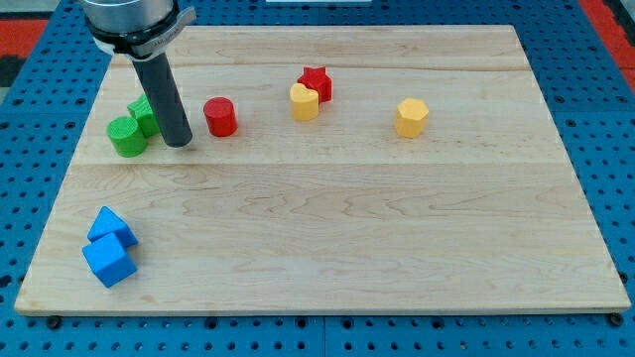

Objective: Separate the green star from green circle

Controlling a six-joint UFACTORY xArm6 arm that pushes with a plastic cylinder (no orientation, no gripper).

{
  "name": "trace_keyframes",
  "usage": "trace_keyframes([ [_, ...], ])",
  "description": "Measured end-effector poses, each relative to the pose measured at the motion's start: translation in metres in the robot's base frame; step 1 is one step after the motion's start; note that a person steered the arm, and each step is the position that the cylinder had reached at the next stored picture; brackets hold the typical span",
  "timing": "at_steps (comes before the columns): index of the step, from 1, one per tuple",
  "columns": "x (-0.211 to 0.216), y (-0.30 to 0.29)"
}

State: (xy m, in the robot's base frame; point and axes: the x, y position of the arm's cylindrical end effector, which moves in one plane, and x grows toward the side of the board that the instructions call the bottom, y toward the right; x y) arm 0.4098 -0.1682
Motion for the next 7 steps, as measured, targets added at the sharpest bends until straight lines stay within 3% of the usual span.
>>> trace_keyframes([
  [3, -0.033, 0.116],
  [4, -0.029, 0.098],
  [5, 0.029, 0.027],
  [6, 0.060, -0.012],
  [7, 0.038, -0.111],
])
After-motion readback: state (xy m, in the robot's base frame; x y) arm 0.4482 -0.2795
